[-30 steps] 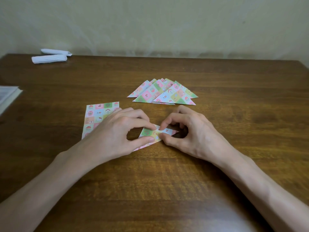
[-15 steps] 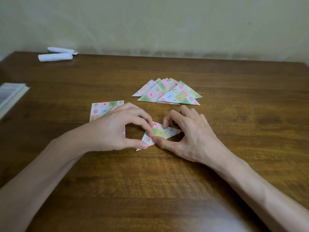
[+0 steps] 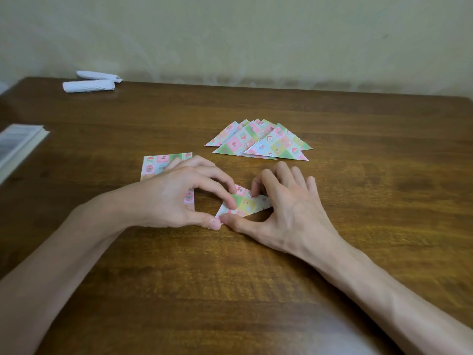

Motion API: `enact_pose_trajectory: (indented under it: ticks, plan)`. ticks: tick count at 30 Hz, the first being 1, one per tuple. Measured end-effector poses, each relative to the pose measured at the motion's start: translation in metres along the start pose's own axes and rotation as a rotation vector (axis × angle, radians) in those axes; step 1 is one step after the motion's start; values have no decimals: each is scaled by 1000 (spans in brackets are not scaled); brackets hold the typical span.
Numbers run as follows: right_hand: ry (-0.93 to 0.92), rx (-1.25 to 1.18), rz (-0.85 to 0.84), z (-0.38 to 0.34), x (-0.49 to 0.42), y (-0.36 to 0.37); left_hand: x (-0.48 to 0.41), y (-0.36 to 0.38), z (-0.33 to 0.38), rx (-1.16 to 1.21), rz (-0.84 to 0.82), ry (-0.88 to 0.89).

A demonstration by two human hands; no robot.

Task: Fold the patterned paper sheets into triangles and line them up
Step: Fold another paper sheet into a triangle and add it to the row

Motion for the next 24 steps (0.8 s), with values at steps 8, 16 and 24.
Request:
enact_pose_trajectory:
  ticks: [8,16,24]
  plan:
    - [37,-91,-86,4,-6,3,-3,0,2,52,80,6]
    - [23,-245,-164,10,-8,-5,-4,0,5,20,130,3]
    - [-11,-405,-191,22,-12,-6,-6,1,6,-39,128,4]
Point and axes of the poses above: each hand's wrist, its own x-axis away from the middle knuckle, its own y-axis out of the palm, z = x × y, the point moved 7 cm from there along -x, towards the middle knuckle, and after that the axes turned 1 degree about x, right-handed, at the moved point
